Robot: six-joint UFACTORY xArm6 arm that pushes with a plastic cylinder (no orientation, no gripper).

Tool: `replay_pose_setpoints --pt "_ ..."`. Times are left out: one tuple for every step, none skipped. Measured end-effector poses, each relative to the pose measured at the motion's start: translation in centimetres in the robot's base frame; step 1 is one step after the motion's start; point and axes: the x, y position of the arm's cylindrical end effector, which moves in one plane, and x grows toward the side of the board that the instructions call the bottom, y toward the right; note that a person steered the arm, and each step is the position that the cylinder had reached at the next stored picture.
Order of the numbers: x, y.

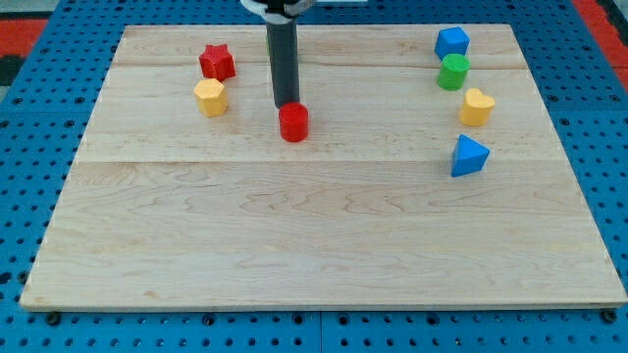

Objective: Slide the red circle vertical to the green circle

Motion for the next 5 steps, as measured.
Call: replay_pose_setpoints --pt "6.9 1.5" --pt "9.5 9.2" --pt "10.1 14.6" --pt "9.2 19.7" --pt "6.6 19.8"
